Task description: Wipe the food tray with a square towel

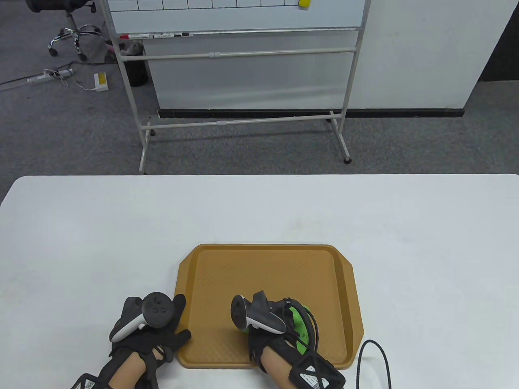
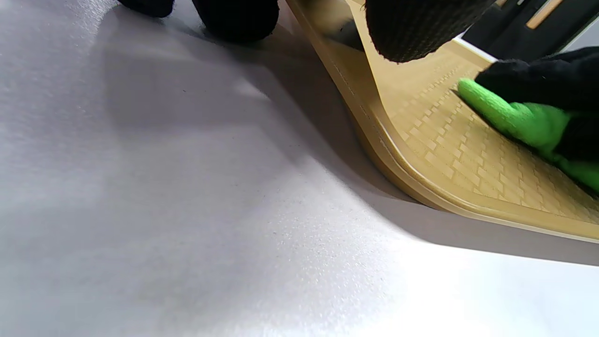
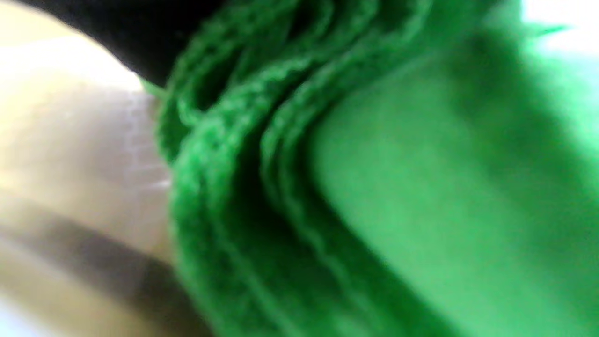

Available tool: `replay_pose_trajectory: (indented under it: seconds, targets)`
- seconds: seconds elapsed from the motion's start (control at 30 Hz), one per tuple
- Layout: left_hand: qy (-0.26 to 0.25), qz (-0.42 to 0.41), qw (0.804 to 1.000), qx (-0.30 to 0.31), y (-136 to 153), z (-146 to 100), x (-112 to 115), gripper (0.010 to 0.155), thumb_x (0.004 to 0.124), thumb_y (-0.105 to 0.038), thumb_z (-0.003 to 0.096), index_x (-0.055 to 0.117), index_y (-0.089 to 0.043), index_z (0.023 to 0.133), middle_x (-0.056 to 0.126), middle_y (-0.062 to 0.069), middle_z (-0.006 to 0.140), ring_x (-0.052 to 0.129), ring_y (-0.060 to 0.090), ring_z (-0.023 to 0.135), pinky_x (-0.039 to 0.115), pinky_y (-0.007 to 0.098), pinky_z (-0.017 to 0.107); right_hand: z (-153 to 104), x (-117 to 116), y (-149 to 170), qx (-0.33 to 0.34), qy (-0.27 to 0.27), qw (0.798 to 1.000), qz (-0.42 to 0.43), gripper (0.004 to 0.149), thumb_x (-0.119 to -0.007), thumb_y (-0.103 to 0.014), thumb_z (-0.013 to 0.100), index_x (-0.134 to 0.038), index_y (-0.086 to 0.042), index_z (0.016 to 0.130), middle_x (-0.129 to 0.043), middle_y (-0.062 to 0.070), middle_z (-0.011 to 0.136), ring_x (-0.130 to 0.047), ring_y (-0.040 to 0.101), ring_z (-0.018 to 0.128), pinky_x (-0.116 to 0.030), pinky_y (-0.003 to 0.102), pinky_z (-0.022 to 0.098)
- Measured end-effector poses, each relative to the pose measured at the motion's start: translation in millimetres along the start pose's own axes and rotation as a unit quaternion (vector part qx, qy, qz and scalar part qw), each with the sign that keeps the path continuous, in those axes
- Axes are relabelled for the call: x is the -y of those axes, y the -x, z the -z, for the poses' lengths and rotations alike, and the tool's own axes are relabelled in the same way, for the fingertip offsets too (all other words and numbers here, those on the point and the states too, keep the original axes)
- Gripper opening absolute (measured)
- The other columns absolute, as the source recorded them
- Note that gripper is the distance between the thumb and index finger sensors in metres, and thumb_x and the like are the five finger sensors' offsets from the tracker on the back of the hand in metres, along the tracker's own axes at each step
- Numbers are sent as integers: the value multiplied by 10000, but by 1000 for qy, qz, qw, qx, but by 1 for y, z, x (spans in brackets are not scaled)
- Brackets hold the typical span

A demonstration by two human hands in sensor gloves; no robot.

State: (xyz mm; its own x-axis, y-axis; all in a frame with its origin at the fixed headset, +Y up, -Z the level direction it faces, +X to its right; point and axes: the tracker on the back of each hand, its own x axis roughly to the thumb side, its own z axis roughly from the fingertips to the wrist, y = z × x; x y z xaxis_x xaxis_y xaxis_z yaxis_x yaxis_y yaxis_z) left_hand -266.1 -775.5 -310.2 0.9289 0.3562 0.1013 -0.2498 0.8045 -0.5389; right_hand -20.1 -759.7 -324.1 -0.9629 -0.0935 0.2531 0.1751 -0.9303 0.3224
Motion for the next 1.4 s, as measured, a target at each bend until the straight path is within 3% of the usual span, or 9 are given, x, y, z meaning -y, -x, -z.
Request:
replay_pose_trajectory:
  seconds: [0.27, 0.57, 0.8, 1.0, 1.1, 1.17, 1.27, 1.4]
  targets:
    - [-1, 1, 1000, 0, 1, 0, 0, 857, 666, -529, 538, 97, -207, 1092, 234, 179, 1151, 573, 254, 902, 507, 515, 681, 30, 10, 2, -8, 17, 1000, 4, 614, -796, -388, 457, -547, -374, 1019, -605, 21, 1107, -908, 325, 598, -792, 489, 471]
    - [0, -1, 1000, 14, 5, -1, 1, 854, 664, -533, 538, 96, -219, 1093, 228, 162, 1155, 563, 235, 907, 497, 496, 679, 30, 7, 32, 19, 17, 991, 130, 620, -810, -399, 458, -573, -388, 1030, -611, -8, 1113, -860, 311, 609, -753, 485, 485]
    - [0, -1, 1000, 16, 6, -2, 1, 856, 665, -534, 537, 91, -220, 1090, 219, 156, 1156, 552, 228, 911, 488, 491, 682, 17, 18, 58, 16, 80, 980, 182, 586, -873, -338, 420, -713, -327, 983, -826, 54, 1005, -947, 342, 545, -810, 505, 437]
    - [9, -1, 1000, 10, 2, -2, -1, 856, 665, -523, 541, 98, -193, 1090, 224, 190, 1150, 561, 260, 914, 499, 517, 684, -18, 46, 121, -66, 166, 959, 220, 583, -882, -340, 417, -726, -338, 978, -832, 54, 1004, -949, 347, 548, -808, 508, 437]
    - [8, 21, 1000, 5, -1, -2, -1, 865, 665, -524, 540, 93, -180, 1089, 229, 208, 1148, 570, 265, 916, 503, 541, 691, -35, 47, 157, -120, 175, 961, 178, 581, -876, -342, 422, -722, -349, 983, -827, 49, 1013, -944, 344, 566, -804, 510, 451]
    - [7, 22, 1000, 7, -1, -2, -1, 864, 664, -527, 540, 95, -180, 1089, 232, 202, 1149, 573, 255, 916, 506, 538, 690, -46, 42, 185, -171, 181, 957, 149, 577, -867, -342, 428, -715, -356, 985, -820, 44, 1021, -939, 342, 579, -798, 511, 462]
    - [9, 5, 1000, 10, 2, -2, -1, 859, 667, -525, 539, 99, -194, 1091, 230, 191, 1152, 569, 257, 916, 495, 538, 690, -61, 23, 223, -282, 205, 930, 116, 580, -865, -330, 429, -719, -346, 990, -818, 54, 1025, -937, 350, 581, -794, 521, 463]
    - [6, 13, 1000, 5, 0, -2, 0, 866, 665, -530, 536, 91, -189, 1087, 225, 193, 1148, 564, 255, 913, 493, 539, 689, -53, -8, 259, -347, 131, 921, 123, 577, -850, -326, 440, -701, -354, 997, -789, 49, 1046, -904, 367, 647, -767, 535, 509]
